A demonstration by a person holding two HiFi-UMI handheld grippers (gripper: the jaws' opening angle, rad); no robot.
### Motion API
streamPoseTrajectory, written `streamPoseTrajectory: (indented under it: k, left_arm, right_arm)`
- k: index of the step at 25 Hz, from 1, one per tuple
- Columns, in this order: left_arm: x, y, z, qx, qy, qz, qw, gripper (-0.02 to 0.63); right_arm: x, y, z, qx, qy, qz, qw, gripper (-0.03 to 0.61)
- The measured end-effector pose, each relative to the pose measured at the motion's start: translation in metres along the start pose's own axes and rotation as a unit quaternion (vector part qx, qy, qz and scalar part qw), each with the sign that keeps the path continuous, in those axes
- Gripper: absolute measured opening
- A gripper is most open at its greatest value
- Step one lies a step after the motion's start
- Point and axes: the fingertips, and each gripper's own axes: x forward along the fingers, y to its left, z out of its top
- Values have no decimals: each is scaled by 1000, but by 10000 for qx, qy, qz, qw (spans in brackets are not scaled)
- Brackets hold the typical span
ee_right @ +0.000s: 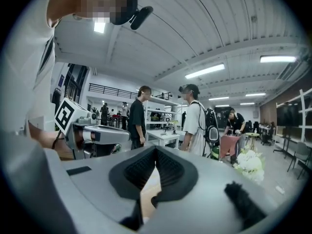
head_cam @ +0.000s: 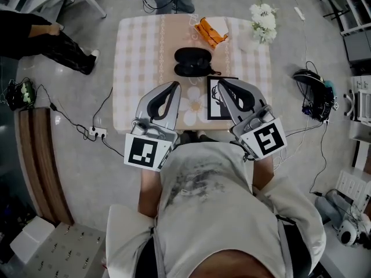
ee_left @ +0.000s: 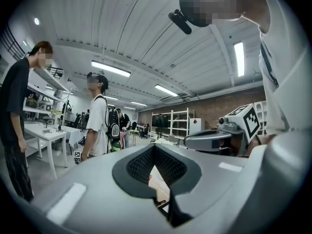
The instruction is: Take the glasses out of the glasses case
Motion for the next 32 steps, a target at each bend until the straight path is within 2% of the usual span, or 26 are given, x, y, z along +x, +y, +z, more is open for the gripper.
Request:
streamPoseTrajectory:
  k: [17,32]
  left_arm:
    - [13,20,-22,-317,71,-238,9992,8]
    - [43,35,-55,-462,445,90,9979,8]
  right_arm:
    - [16,-20,-16,-41,452,-370,9983,17]
    - [43,-49,-54,249,656,8,9975,17]
